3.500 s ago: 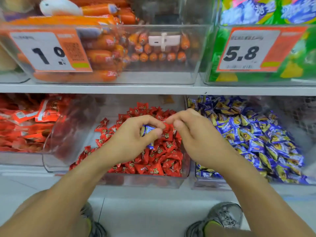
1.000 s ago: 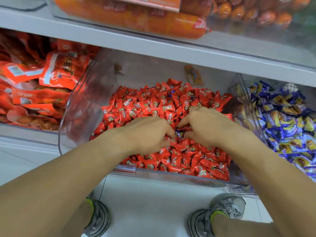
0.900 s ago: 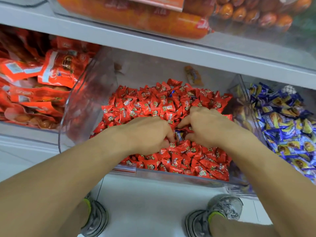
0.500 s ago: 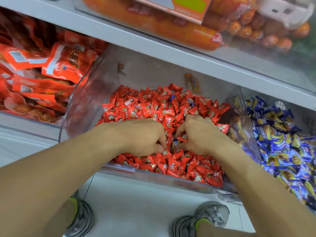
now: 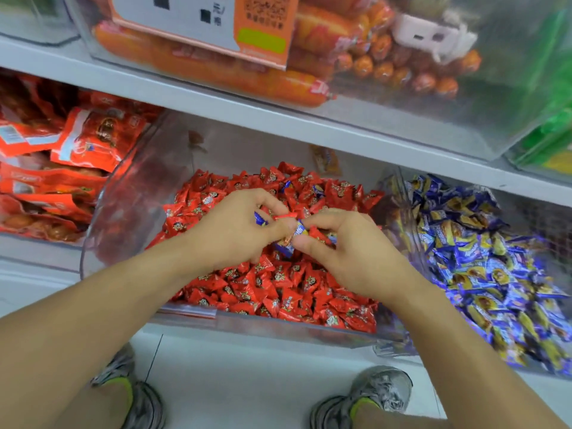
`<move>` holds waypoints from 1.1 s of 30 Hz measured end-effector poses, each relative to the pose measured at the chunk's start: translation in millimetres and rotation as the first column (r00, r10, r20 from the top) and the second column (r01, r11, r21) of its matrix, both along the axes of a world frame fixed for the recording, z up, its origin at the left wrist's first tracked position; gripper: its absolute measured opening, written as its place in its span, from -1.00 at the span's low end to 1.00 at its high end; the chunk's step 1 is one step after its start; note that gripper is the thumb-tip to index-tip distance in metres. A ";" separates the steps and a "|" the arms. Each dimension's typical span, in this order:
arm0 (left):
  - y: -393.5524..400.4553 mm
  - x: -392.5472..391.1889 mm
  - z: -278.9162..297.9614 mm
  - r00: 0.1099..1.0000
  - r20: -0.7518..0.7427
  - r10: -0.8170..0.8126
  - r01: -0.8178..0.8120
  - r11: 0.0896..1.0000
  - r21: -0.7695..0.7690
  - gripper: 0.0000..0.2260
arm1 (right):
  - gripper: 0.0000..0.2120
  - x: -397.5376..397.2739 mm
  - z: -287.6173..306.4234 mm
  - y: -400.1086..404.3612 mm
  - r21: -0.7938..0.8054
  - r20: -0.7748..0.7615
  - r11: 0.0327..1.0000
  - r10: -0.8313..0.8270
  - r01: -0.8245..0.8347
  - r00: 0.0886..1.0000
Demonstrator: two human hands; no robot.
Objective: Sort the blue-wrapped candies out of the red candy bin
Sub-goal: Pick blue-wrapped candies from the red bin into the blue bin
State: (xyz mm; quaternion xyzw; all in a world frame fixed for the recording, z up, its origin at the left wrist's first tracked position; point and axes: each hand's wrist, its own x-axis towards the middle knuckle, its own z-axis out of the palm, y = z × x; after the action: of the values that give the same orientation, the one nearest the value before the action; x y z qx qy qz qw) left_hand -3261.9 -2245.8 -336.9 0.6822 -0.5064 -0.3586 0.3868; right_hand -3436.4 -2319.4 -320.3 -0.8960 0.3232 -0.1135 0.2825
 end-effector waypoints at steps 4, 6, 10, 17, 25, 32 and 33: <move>6.4 -20.2 3.0 0.997 -0.071 -0.014 0.015 1.000 0.017 -0.77 | -0.86 -14.1 4.3 6.4 -0.036 0.058 0.999 -0.009 0.011 0.998; 9.1 -27.2 6.5 1.000 -0.022 -0.008 0.008 1.000 -0.021 -0.83 | -0.88 -20.5 4.9 6.1 -0.049 0.061 0.999 -0.018 0.021 0.998; -12.3 -13.6 5.5 0.945 0.277 0.172 -0.110 0.968 -0.227 -0.94 | -0.90 -27.1 9.0 5.4 -0.056 0.101 0.993 -0.100 0.106 0.990; -80.7 -4.3 -8.9 0.799 0.577 -0.171 0.250 0.966 -0.061 -0.72 | -0.86 -17.2 24.9 -15.5 -0.256 -0.229 0.955 -0.207 0.147 0.951; -54.5 32.3 -9.1 0.738 0.662 -0.128 0.157 0.987 0.016 -0.81 | -0.70 31.1 34.9 -54.7 -0.180 -0.445 0.979 -0.168 0.096 0.880; -43.9 51.2 -19.9 0.703 0.709 0.051 -0.033 0.999 -0.039 -0.86 | -0.83 57.4 12.3 -71.6 -0.152 -0.429 0.974 -0.216 0.166 0.877; -44.5 51.9 -19.8 0.694 0.716 0.082 -0.047 0.997 -0.069 -0.89 | -0.82 58.5 7.4 -73.1 -0.148 -0.440 0.975 -0.215 0.166 0.872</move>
State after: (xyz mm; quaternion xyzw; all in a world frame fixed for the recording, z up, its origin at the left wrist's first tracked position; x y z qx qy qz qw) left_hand -3210.0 -2290.3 -356.7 0.7763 -0.6009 -0.0389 0.1864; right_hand -3377.9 -2392.5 -312.9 -0.8751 0.4603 0.0543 0.1391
